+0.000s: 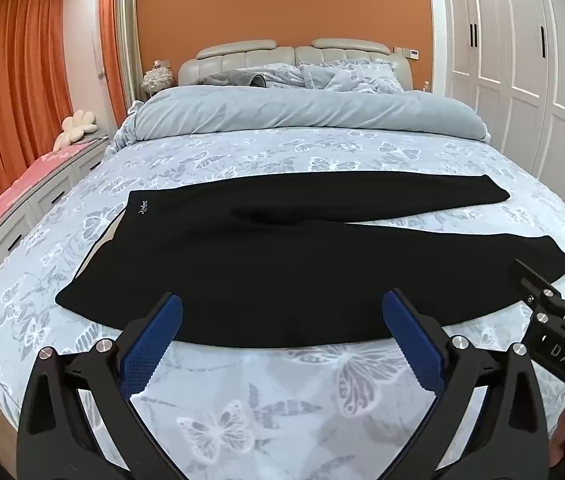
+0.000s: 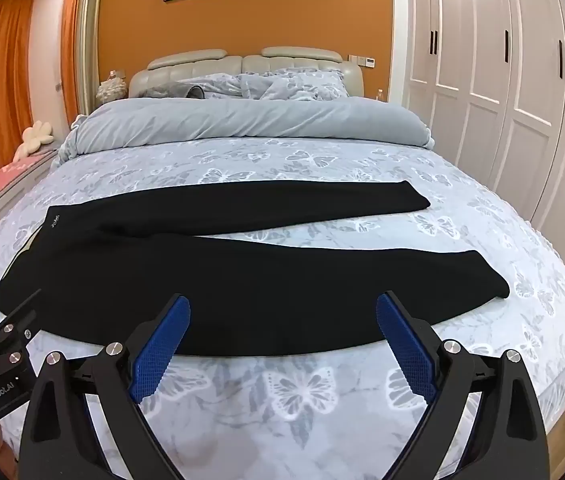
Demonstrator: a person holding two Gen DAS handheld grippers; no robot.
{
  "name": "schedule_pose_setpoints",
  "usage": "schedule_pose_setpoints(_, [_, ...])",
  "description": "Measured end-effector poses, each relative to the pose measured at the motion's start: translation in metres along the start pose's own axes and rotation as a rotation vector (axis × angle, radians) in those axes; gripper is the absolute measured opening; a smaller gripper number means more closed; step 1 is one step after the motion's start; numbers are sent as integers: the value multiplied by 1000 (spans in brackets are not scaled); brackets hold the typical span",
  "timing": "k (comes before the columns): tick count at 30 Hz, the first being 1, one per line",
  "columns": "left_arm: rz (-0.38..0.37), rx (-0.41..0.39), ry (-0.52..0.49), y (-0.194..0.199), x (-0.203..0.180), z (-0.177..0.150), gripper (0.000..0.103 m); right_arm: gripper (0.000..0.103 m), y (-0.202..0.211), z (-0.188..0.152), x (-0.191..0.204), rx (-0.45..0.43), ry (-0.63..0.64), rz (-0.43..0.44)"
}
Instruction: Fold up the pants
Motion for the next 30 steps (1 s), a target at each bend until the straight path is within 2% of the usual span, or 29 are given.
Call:
schedule_pose_setpoints(7, [19,-2,-3,2,-2,-1,98,92,-1,-1,-1,-3,6,0])
schedule_pose_setpoints(9, [2,4,15,-3,0,-1,98,92,1,-1,2,-3,5,-1])
schedule_pose_setpoints(30, [5,21,14,-10,7,-6,98,92,2,-1,4,-5,4,3])
Point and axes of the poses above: each gripper's, at about its wrist camera, not at the fingertips, and y roughly against the way its jaws point, x to its left, z to its top, the point moved 10 cm from there along -y, roughly the way its jaws point, and after that the axes turned 3 degrees about y, right-handed, at the moved point
